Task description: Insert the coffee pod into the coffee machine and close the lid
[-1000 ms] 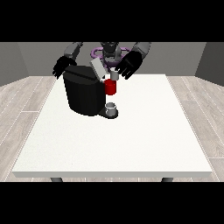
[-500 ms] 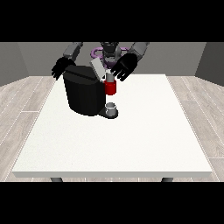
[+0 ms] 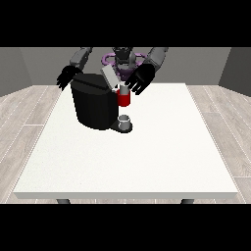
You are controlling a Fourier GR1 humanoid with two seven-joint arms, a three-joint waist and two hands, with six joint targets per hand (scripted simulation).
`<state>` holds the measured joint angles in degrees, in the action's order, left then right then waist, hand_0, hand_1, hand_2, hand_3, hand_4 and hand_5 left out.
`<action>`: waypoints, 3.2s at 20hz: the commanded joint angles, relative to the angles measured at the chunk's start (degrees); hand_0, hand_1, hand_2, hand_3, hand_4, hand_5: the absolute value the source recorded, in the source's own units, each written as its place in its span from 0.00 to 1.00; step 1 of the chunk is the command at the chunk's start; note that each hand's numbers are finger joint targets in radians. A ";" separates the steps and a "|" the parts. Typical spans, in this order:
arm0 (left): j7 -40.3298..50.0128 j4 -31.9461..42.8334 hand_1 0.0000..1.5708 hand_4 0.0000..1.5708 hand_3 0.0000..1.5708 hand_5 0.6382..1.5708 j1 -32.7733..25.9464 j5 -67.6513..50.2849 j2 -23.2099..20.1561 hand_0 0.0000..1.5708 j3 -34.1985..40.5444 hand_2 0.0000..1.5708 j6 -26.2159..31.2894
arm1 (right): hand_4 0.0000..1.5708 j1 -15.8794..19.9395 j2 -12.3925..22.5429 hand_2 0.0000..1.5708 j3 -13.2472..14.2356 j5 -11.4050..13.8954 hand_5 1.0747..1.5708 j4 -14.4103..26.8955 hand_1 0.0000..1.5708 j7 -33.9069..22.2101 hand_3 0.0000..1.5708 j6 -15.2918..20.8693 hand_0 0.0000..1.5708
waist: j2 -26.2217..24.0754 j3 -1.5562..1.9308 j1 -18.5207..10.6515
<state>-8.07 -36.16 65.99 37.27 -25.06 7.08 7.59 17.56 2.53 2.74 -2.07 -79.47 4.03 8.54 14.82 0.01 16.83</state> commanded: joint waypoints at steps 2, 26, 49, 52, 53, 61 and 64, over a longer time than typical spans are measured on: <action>0.02 0.20 0.74 0.32 0.75 1.00 2.41 0.20 -0.97 0.74 0.47 0.79 0.54 | 0.29 1.88 0.05 0.00 1.41 -0.88 1.00 1.71 0.00 2.76 0.00 -0.24 0.00 | 3.31 0.01 -0.35; -1.11 1.43 0.67 0.23 0.61 1.00 0.87 3.02 -0.36 0.67 -0.90 0.71 0.65 | 0.30 0.74 -1.33 0.00 0.69 -0.71 1.00 0.89 0.00 1.87 0.00 1.39 0.00 | 0.92 0.00 -1.06; -1.85 0.31 0.00 0.00 0.00 1.00 -1.07 6.10 0.13 0.00 -3.10 0.00 4.78 | 0.26 -2.21 -0.09 0.00 1.11 -0.10 1.00 3.13 0.00 2.43 0.00 1.45 0.00 | -3.14 0.01 -2.90; -3.29 0.99 0.00 0.00 0.00 1.00 -1.67 6.30 -2.05 0.00 -2.21 0.00 4.37 | 0.24 -0.70 -0.15 0.00 0.59 0.38 1.00 0.38 0.00 -0.90 0.00 2.80 0.00 | -3.20 -0.02 -2.75; 0.18 -1.05 0.00 0.00 0.00 1.00 -1.44 7.47 2.34 0.00 -4.36 0.00 3.69 | 0.27 -2.28 -1.32 0.00 1.15 -0.51 1.00 4.00 0.00 3.99 0.00 1.88 0.00 | -4.60 0.02 -3.76; -1.06 -1.88 0.00 0.00 0.00 1.00 -9.16 -3.89 8.44 0.00 4.41 0.00 4.72 | 0.25 -7.25 0.75 0.00 4.35 -2.63 1.00 4.18 0.00 1.20 0.00 1.60 0.00 | -14.07 -0.03 -9.75; -3.61 -1.34 0.00 0.16 0.00 1.00 -13.60 -10.24 11.86 0.00 9.41 0.00 4.37 | 0.28 -10.37 -0.50 0.00 1.83 -1.96 1.00 1.59 0.00 0.75 0.00 0.95 0.00 | -18.80 -0.14 -10.19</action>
<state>-9.68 -37.47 56.24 33.77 -17.12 11.29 12.15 9.15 2.14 5.20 -4.17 -76.67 5.40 9.71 0.34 -0.03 8.52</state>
